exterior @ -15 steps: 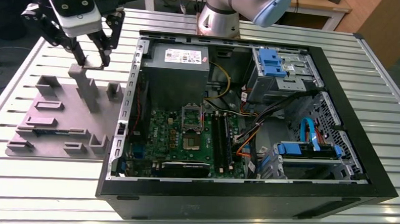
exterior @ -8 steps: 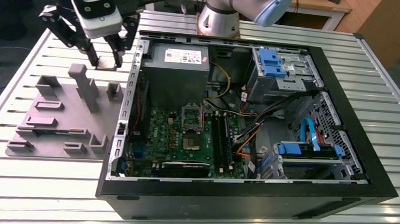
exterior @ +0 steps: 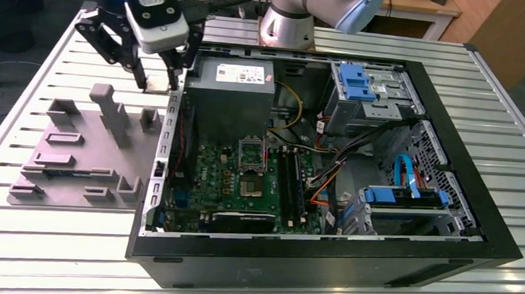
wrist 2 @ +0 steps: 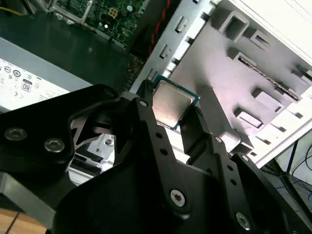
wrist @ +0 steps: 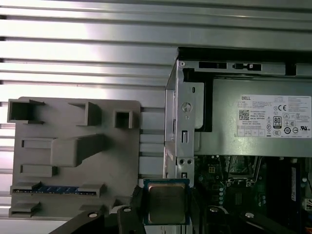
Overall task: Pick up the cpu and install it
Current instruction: 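Pick up the cpu and move it towards the insertion slot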
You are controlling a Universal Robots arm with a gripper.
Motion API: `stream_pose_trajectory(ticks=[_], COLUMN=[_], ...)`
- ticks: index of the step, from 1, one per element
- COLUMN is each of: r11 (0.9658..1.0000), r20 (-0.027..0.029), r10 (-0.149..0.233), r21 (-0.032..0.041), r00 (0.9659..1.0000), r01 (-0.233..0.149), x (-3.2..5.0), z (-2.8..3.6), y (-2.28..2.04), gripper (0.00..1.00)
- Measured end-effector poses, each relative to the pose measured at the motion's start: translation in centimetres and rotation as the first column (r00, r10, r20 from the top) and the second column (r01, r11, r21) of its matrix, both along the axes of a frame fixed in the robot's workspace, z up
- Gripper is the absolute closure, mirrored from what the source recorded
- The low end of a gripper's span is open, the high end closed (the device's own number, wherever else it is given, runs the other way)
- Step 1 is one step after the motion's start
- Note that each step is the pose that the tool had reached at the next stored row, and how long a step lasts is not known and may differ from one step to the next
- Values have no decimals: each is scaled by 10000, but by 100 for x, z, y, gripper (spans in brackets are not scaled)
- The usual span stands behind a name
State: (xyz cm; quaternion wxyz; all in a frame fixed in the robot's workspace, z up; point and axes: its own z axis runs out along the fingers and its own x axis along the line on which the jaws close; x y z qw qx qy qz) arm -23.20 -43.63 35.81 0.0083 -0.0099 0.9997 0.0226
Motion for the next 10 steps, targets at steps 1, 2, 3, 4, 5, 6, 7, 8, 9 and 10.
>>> stream_pose_trajectory(ticks=[1, 2, 3, 4, 5, 6, 7, 8, 9, 10], r11=[10000, 10000, 10000, 10000, 10000, 10000, 10000, 10000, 10000, 10000], r20=[-8, -16, -22, -30, -36, -42, -47, -51, -54, -58], r10=[1, 1, 2, 2, 0, 0, 1, 2, 1, 1], r21=[0, 0, 0, -1, -1, -1, -1, 0, 0, 0], r00=[10000, 10000, 10000, 10000, 10000, 10000, 10000, 10000, 10000, 10000], r01=[-1, -1, -2, -2, 0, 0, -1, -2, -1, -1], x=[39, 74, 110, 146, 181, 214, 247, 277, 307, 336], z=[0, 0, 0, 0, 0, 0, 0, -1, -1, -1], y=[-2, -3, -4, -5, -6, -8, -9, -10, -10, -12], gripper=[53, 53, 53, 53, 53, 53, 53, 53, 53, 53])
